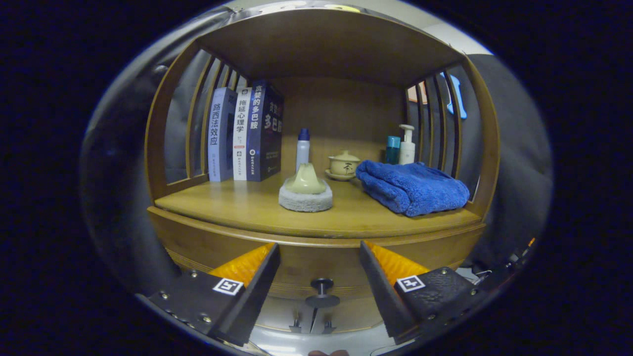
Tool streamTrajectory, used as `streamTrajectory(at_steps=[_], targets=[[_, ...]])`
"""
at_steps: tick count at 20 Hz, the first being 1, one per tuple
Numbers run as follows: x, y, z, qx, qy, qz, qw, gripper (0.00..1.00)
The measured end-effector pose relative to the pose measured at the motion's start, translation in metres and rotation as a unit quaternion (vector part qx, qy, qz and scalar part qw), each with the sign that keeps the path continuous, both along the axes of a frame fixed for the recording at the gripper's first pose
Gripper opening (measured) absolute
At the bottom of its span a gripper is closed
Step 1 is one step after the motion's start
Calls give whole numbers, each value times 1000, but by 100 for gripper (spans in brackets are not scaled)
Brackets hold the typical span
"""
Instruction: Pull open the drawer, take out the items inside it, and place them on the countertop above the cabinet.
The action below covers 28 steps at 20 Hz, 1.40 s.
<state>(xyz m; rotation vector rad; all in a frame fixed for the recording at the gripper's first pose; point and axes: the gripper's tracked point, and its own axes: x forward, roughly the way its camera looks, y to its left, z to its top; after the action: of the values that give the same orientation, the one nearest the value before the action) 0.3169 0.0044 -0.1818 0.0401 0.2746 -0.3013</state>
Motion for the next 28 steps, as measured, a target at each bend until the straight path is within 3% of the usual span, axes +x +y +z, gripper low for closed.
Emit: streamTrajectory(at_steps=[17, 20, 28], targets=[[1, -1, 0, 1, -6, 1, 1000, 97], [-5, 2, 2, 3, -1, 16, 1000, 97], [-66, -27, 83, 16, -93, 52, 994, 97]])
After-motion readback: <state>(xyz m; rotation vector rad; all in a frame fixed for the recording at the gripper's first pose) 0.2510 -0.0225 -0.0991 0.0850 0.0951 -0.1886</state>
